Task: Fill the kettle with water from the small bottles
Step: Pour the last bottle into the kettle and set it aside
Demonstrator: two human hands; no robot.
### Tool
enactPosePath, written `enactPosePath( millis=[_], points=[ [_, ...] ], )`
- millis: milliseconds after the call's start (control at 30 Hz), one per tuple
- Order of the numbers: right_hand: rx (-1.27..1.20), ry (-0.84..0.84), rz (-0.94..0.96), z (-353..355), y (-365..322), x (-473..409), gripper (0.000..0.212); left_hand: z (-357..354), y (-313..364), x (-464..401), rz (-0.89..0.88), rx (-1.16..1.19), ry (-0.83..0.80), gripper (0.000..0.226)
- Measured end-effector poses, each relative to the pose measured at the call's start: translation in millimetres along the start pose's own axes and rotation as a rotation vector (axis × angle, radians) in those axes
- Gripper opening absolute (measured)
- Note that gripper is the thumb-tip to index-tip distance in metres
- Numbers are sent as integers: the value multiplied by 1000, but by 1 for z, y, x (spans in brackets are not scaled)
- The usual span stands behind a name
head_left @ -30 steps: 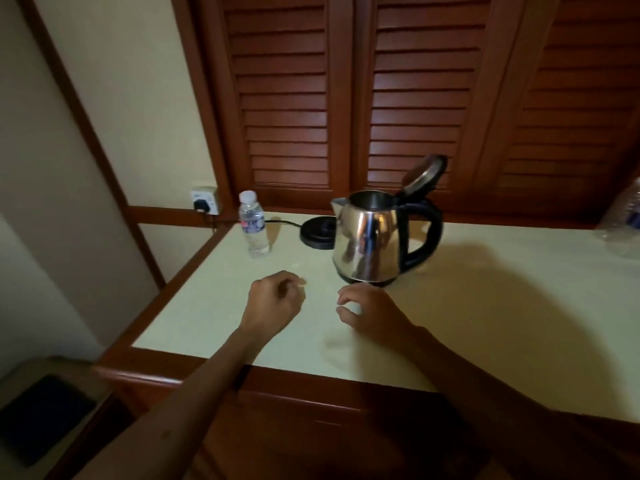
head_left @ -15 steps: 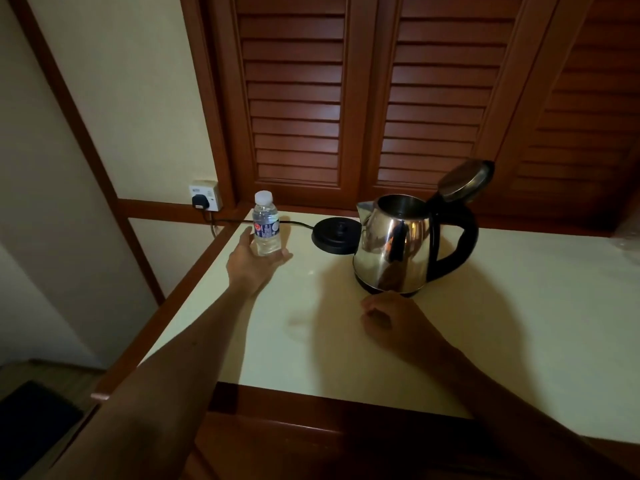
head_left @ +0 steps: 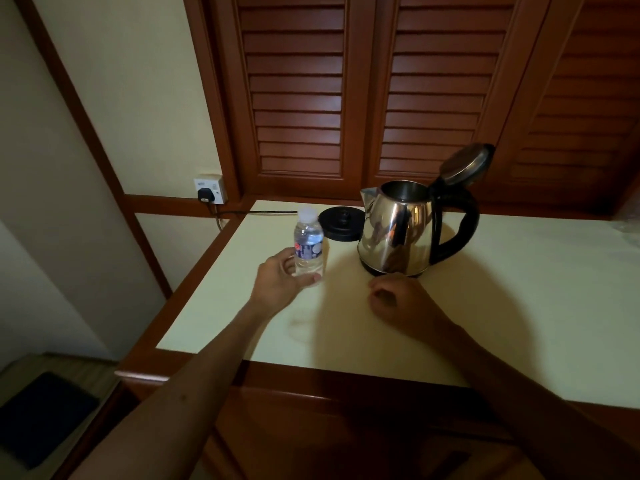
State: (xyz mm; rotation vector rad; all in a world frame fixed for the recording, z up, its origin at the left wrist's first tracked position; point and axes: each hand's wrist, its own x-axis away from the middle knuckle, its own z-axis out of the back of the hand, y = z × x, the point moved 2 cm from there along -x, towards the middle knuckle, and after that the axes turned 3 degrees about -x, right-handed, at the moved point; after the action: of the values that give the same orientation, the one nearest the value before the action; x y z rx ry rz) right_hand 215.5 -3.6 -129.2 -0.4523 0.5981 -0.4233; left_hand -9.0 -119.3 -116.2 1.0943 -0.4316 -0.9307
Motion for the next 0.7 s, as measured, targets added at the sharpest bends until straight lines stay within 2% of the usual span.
enactPosePath(
  millis=[167,333,500,600,700],
  points=[
    [69,-18,13,0,0,0,18,-27,4,29,-83,95,-160,56],
    [80,-28,-7,-1,-6,2,17,-27,3,34,-119,138,-187,56],
    [-110,20,-155,3,-9,-3,9,-27,5,35,-118,158,-194,56],
    [-215,112,-127,9,-28,-17,9,-27,4,35,-133,167,-200,53],
    [-309,226,-77,24,-61,-41,22,-27,5,37,-151,173,-197,50]
  ],
)
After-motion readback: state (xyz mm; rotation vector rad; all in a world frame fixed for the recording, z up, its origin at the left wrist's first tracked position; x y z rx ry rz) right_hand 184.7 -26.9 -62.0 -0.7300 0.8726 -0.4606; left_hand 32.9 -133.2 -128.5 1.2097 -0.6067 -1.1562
